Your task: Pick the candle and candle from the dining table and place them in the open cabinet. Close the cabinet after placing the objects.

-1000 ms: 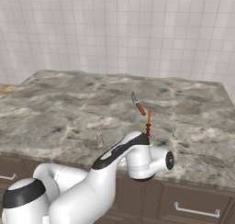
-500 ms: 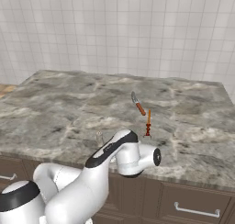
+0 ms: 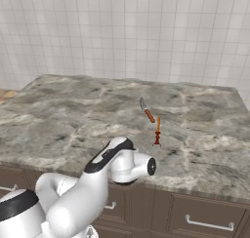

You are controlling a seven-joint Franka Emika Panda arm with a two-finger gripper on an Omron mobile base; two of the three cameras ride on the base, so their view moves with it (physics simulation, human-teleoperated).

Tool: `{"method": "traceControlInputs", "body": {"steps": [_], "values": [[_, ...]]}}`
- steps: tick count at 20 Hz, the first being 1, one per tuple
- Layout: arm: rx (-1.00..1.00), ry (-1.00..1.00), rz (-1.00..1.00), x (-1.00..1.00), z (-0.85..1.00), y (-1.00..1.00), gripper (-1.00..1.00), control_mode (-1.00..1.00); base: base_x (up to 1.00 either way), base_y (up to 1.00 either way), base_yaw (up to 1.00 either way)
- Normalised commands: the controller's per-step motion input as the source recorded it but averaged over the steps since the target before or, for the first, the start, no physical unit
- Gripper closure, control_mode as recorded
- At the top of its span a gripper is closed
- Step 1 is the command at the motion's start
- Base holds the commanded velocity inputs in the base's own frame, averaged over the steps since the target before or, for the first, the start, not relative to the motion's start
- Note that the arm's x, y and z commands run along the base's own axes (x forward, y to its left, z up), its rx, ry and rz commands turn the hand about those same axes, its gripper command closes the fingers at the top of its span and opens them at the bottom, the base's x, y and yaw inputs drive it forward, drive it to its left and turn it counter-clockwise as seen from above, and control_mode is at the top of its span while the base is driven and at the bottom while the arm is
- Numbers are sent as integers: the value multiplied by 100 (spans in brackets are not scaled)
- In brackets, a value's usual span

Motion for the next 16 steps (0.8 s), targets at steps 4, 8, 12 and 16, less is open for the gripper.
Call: {"method": "traceControlInputs", "body": {"steps": [4,8,12,16], "values": [[1,0,0,31,-6,0,-100,-100,0,0,0],[1,0,0,37,0,0,-100,-100,0,0,0],[0,0,0,41,0,0,-100,-100,0,0,0],[0,0,0,29,0,0,-100,-100,0,0,0]]}}
